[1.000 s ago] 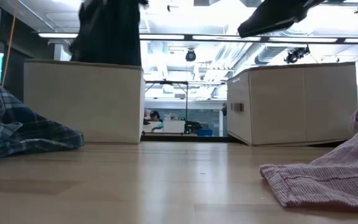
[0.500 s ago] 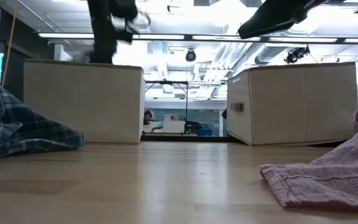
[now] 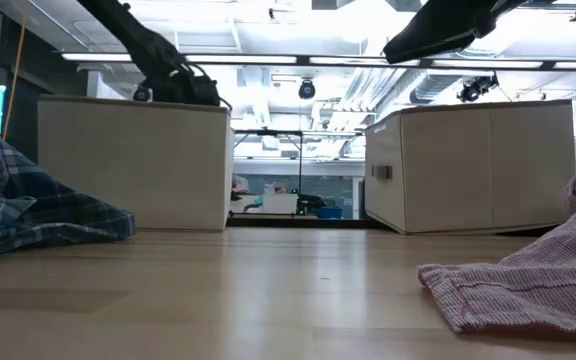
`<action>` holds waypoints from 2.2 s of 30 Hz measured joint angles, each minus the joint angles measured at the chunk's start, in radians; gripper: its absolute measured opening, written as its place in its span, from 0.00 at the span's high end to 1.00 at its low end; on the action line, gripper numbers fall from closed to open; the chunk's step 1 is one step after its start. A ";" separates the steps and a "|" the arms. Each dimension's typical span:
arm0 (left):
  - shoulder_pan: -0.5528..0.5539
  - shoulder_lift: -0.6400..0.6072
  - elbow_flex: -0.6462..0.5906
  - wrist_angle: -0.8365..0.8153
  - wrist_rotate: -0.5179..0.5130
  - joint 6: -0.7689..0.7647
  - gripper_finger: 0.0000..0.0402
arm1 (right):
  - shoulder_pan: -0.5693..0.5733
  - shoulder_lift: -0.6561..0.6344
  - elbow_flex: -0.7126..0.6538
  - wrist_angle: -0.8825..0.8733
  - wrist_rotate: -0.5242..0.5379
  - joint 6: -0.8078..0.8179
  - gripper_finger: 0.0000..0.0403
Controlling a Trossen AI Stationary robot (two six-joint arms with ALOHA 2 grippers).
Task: Sort clothes
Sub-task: Put the dark blue shirt into the left laundry bin, then put the blue shirt into the left laundry bin
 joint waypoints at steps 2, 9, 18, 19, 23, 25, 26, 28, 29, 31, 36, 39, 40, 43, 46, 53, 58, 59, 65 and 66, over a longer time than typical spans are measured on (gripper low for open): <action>0.005 -0.024 0.024 -0.044 -0.024 -0.020 0.60 | 0.000 0.000 0.000 0.000 0.000 -0.001 0.60; -0.045 -0.229 0.180 -0.222 -0.035 -0.117 0.50 | 0.000 0.000 0.000 0.000 0.006 -0.005 0.60; -0.104 -0.415 0.164 -0.462 0.050 -0.359 0.58 | -0.014 0.000 0.000 0.000 0.006 -0.010 0.60; -0.087 -0.411 0.144 -0.474 0.055 -0.371 0.59 | -0.020 0.000 0.000 0.000 0.006 -0.010 0.60; -0.013 -0.368 0.015 -0.384 0.069 -0.372 0.66 | -0.036 0.000 0.000 0.000 0.006 0.003 0.60; 0.028 -0.320 -0.062 -0.296 0.106 -0.355 0.69 | -0.040 0.000 0.000 0.000 0.005 0.007 0.60; 0.046 -0.290 -0.093 -0.252 0.118 -0.342 0.70 | -0.040 0.000 0.000 0.000 0.003 0.007 0.60; 0.081 -0.226 -0.150 -0.137 0.118 -0.309 0.72 | -0.040 0.000 0.000 0.001 0.000 0.008 0.60; 0.094 -0.191 -0.169 -0.091 0.106 -0.287 0.72 | -0.040 0.000 0.000 0.001 0.000 0.012 0.60; 0.112 -0.126 -0.185 -0.027 0.055 -0.242 0.74 | -0.040 0.000 0.000 0.001 0.000 0.024 0.60; 0.103 -0.058 -0.158 -0.035 -0.101 -0.149 0.77 | -0.040 0.000 0.000 0.001 -0.001 0.034 0.60; 0.069 -0.102 -0.125 -0.105 -0.124 -0.147 0.78 | -0.040 0.000 0.000 0.001 0.000 0.032 0.60; 0.054 -0.126 -0.108 -0.135 -0.127 -0.152 0.78 | -0.040 0.000 0.000 0.001 0.000 0.026 0.60; 0.004 -0.216 -0.056 -0.231 -0.129 -0.188 0.78 | -0.040 0.000 0.000 0.001 0.000 0.025 0.60; -0.061 -0.323 -0.005 -0.315 -0.125 -0.256 0.78 | -0.040 0.000 0.000 0.002 0.000 0.024 0.60; -0.323 -0.615 0.026 -0.335 0.093 -0.457 0.78 | -0.080 0.078 0.000 0.171 -0.117 -0.118 0.60; -0.657 -0.700 0.026 -0.345 0.133 -0.532 0.78 | -0.158 0.209 0.000 0.445 -0.374 -0.282 0.60; -0.724 -0.702 0.026 -0.357 0.133 -0.566 0.78 | -0.177 0.240 0.003 0.507 -0.428 -0.318 0.60; -1.050 -0.663 0.025 -0.600 0.139 -0.885 0.78 | -0.262 0.437 0.152 0.672 -0.691 -0.452 0.59; -1.092 -0.654 0.025 -0.661 0.152 -0.959 0.78 | -0.270 0.474 0.195 0.657 -0.719 -0.465 0.58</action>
